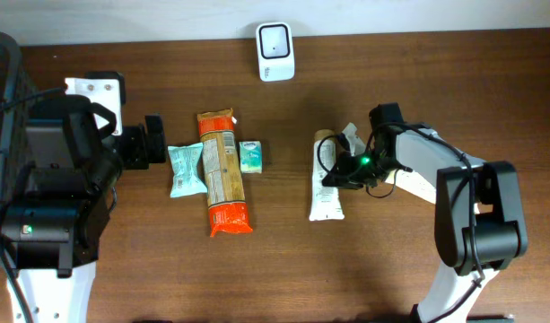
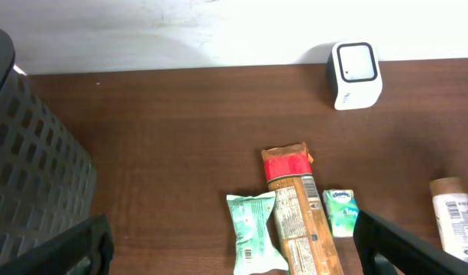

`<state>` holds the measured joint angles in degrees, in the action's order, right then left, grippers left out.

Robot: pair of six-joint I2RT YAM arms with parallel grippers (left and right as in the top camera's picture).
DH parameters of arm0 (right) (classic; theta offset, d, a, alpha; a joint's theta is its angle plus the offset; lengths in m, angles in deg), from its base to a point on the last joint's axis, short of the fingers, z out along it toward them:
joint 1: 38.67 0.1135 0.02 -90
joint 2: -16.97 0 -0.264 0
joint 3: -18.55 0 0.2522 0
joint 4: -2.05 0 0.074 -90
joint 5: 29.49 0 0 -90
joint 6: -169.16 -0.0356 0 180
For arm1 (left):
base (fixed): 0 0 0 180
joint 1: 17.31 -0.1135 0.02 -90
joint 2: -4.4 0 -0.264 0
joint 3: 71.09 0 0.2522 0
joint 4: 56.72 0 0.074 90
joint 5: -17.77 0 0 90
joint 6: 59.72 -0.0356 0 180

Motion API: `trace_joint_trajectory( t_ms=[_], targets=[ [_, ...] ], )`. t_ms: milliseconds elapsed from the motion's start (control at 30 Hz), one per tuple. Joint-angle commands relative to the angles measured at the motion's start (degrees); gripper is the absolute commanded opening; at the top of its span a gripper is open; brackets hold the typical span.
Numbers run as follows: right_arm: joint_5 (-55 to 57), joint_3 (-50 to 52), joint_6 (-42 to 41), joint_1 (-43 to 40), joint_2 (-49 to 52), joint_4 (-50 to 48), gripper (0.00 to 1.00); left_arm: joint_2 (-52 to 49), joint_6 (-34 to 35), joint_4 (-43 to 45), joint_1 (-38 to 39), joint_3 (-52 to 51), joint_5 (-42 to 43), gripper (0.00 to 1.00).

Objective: Scan the item barcode
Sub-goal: 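Lift the tube with the right gripper and hold it at the scanner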

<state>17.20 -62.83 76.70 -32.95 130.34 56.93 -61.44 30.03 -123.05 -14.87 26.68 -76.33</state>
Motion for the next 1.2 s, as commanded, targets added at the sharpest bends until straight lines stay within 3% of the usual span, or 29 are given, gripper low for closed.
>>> trace_joint_trajectory(
  t_ms=[0,200,333,400,500,600,733,800,1167],
  targets=[
    [-8.46,-3.41,2.16,2.91,-7.61,0.07,0.04,0.31,-0.85,0.11,-0.11,0.31,-0.42,0.99],
    [-9.79,-16.37,1.46,11.47,-21.57,2.01,0.04,0.31,-0.85,0.11,-0.11,0.31,-0.42,0.99],
    [13.92,-28.83,-1.14,15.43,-19.58,11.67,0.04,0.31,-0.87,0.11,-0.11,0.31,-0.42,0.99],
    [30.93,-37.88,-0.33,15.43,-14.93,14.86,0.04,0.31,-0.87,0.11,-0.11,0.31,-0.42,0.99],
    [53.72,-42.12,8.70,16.09,-4.90,3.56,0.04,0.31,-0.87,0.11,-0.11,0.31,-0.42,0.99],
    [72.24,-42.12,26.51,19.10,6.67,-18.01,0.04,0.31,-0.85,0.11,-0.11,0.31,-0.42,0.99],
    [76.28,-42.12,48.13,21.07,17.31,-41.51,0.04,0.31,-0.87,0.11,-0.11,0.31,-0.42,0.99],
    [78.75,-42.12,52.35,21.05,20.46,-46.27,0.04,0.31,-0.87,0.11,-0.11,0.31,-0.42,0.99],
    [79.97,-42.07,52.33,19.28,23.10,-42.27,0.04,0.31,-0.87,0.11,-0.11,0.31,-0.42,0.99]
  ],
)
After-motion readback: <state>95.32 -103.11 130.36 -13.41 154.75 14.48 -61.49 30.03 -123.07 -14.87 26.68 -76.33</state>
